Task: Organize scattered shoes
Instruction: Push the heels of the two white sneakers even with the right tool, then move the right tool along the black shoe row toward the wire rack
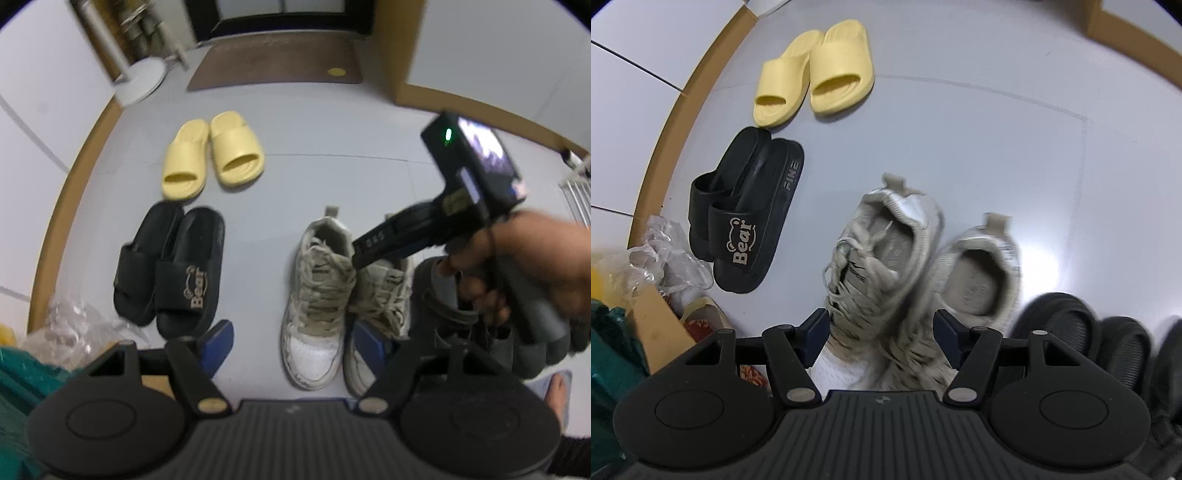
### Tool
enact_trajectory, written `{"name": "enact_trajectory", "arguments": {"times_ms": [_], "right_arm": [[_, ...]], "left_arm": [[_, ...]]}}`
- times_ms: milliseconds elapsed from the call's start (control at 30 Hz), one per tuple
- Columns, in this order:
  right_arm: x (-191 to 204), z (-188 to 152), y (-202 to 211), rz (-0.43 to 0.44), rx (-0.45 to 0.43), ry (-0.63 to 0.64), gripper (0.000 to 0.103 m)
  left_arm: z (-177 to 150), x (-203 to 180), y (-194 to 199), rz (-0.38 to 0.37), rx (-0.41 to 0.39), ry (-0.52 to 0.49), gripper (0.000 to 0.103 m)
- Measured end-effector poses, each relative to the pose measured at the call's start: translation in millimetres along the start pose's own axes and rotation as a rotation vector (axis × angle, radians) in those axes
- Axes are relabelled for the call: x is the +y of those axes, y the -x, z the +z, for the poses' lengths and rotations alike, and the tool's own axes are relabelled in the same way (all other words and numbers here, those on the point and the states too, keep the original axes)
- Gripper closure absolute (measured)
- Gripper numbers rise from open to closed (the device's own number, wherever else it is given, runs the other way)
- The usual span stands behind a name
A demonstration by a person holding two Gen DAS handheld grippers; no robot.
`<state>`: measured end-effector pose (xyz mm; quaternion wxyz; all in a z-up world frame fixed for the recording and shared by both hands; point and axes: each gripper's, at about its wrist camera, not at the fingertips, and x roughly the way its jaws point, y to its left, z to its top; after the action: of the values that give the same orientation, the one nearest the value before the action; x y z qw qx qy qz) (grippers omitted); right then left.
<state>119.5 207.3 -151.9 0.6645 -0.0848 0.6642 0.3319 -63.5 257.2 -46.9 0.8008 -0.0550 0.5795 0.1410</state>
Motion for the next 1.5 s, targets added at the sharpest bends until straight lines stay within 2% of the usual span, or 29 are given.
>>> {"name": "enact_trajectory", "arguments": {"times_ms": [233,367,500,600,767,833,933,1000,1167,1267,1333,1367,1467,1500], "right_arm": [[-5.9,-14.3,85.0,-0.073,-0.031,0.039,0.025],[-13.0,-27.8,132.9,-0.136,-0.042,0.035,0.025],[-16.8,-37.2,176.2,-0.202,-0.050,0.039,0.023],[-20.3,-44.7,204.3,-0.208,-0.068,0.018,0.018],[-25.3,-57.0,230.2,-0.228,-0.078,0.011,0.017],[-30.1,-62.3,237.8,-0.254,-0.056,0.015,0.017],[-33.8,-69.4,247.9,-0.284,-0.046,0.017,0.017],[-36.0,-74.7,254.4,-0.286,-0.048,0.015,0.017],[-49.4,-97.4,273.0,-0.277,-0.058,0.017,0.016],[-64.8,-116.9,285.0,-0.268,-0.090,0.003,0.016],[-75.7,-131.4,296.7,-0.281,-0.152,-0.026,0.016],[-81.0,-138.9,302.3,-0.284,-0.182,-0.030,0.015],[-105.1,-163.2,310.5,-0.280,-0.225,-0.060,0.014],[-112.1,-169.5,312.5,-0.269,-0.238,-0.073,0.014]], "left_arm": [[5.0,-9.9,12.7,-0.045,-0.033,-0.004,0.019],[5.0,-12.7,15.3,-0.081,-0.035,0.018,0.019],[5.5,-19.3,18.5,-0.142,-0.026,0.028,0.018],[3.2,-28.0,20.5,-0.185,-0.021,0.010,0.015],[-3.1,-50.3,16.9,-0.244,0.024,-0.067,0.015],[-4.6,-58.9,16.9,-0.259,0.027,-0.099,0.014],[-6.1,-67.1,13.8,-0.290,0.042,-0.095,0.014],[-6.4,-70.5,10.0,-0.315,0.063,-0.082,0.014],[-5.8,-78.4,11.7,-0.399,0.057,-0.092,0.011],[-8.7,-87.8,10.8,-0.413,0.066,-0.116,0.010],[-9.4,-95.1,8.6,-0.403,0.068,-0.124,0.010],[-8.4,-98.8,8.0,-0.380,0.059,-0.118,0.010],[0.3,-100.7,15.2,-0.361,0.014,0.016,0.011],[2.1,-100.0,20.3,-0.383,-0.004,0.061,0.011]]}}
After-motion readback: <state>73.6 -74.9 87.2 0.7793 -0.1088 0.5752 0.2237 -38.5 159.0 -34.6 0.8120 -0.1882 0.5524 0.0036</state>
